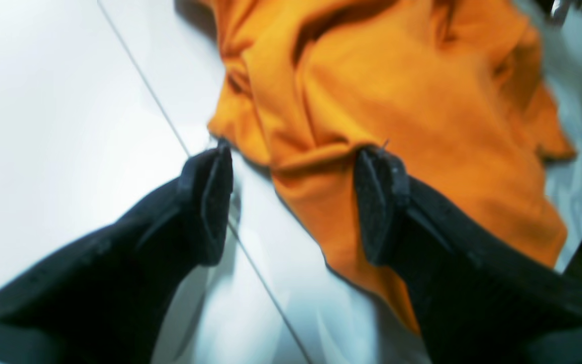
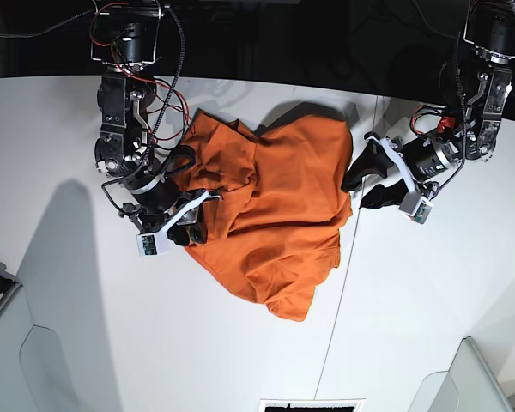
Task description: Layout the t-shirt on the table in an organized manner, then fold the t-shirt properly
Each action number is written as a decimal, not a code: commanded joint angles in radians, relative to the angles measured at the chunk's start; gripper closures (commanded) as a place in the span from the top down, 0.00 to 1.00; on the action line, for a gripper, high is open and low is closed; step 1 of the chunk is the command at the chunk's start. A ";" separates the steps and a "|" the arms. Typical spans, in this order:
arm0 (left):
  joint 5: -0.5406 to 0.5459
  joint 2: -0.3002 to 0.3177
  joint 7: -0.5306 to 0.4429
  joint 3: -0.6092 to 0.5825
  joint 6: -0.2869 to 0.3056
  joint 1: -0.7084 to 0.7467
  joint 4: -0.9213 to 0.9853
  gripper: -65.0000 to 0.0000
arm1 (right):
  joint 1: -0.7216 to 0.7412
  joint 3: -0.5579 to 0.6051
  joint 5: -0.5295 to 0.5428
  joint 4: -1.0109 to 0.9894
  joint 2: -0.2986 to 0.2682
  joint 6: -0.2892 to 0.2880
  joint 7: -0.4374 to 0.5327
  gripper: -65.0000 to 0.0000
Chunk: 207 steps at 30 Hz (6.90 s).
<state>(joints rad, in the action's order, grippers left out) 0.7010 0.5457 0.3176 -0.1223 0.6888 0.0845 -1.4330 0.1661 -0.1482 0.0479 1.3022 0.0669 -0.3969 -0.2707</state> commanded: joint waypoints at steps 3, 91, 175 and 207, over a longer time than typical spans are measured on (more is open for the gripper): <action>0.021 -0.012 -0.021 0.008 0.009 -0.015 -0.013 0.46 | 0.022 0.002 0.012 0.016 0.002 -0.011 0.026 0.12; -0.122 -0.077 0.217 -0.022 -0.166 -0.323 -0.010 0.67 | -0.294 -0.481 0.335 0.512 -0.102 -0.082 -0.359 0.00; -0.160 0.039 0.098 -0.047 -0.202 -0.437 0.209 0.47 | 0.270 -0.031 0.096 -0.076 -0.169 0.072 -0.171 0.49; 0.075 0.138 0.333 0.067 0.009 -0.049 -0.249 0.32 | -0.069 0.182 0.024 0.298 -0.221 0.087 -0.216 0.48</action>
<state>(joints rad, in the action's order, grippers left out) 0.7631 0.6670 0.6670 -0.0612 0.6926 0.0467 -1.6680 0.0814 0.0368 0.0631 1.5837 -0.1493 -0.3122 -0.5072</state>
